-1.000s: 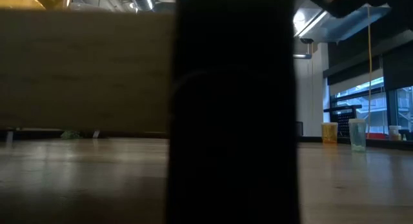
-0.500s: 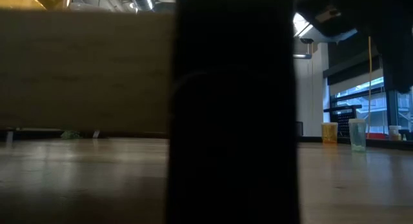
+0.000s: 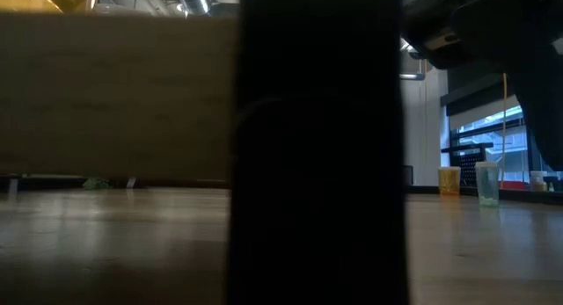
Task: Pick and place medicine bottles onto shelf by color
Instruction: Put the bottom green pill bottle on the shelf aligned with the other green pill bottle
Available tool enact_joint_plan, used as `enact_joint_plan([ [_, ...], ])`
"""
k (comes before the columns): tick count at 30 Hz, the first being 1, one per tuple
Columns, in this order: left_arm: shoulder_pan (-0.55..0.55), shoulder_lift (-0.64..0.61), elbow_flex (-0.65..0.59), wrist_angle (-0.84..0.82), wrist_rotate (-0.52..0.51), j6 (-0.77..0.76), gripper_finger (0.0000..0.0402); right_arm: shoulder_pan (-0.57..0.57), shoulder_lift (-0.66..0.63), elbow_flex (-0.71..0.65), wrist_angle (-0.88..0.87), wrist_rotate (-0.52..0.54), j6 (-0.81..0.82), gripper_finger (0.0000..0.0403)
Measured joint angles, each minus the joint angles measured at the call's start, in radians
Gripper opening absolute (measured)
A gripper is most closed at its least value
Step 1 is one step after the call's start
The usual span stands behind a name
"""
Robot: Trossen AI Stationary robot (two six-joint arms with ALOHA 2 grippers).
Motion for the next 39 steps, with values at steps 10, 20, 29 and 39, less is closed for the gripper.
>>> enact_joint_plan([
  [10,0.0,0.0,0.0,0.0,0.0,0.0,0.0273,0.0,0.055,0.0,0.048,0.0,-0.008,0.0243],
  [20,0.0,0.0,0.0,0.0,0.021,0.001,0.0273,0.0,0.056,0.0,0.057,0.001,-0.004,0.0165],
  [29,-0.034,0.0,0.0,0.005,0.074,0.106,0.0273,0.0,0.056,0.0,0.057,0.002,0.026,0.0098],
  [39,-0.104,0.0,0.0,0.079,0.075,0.12,0.0273,-0.005,0.056,0.0,0.065,0.022,0.057,0.0105],
])
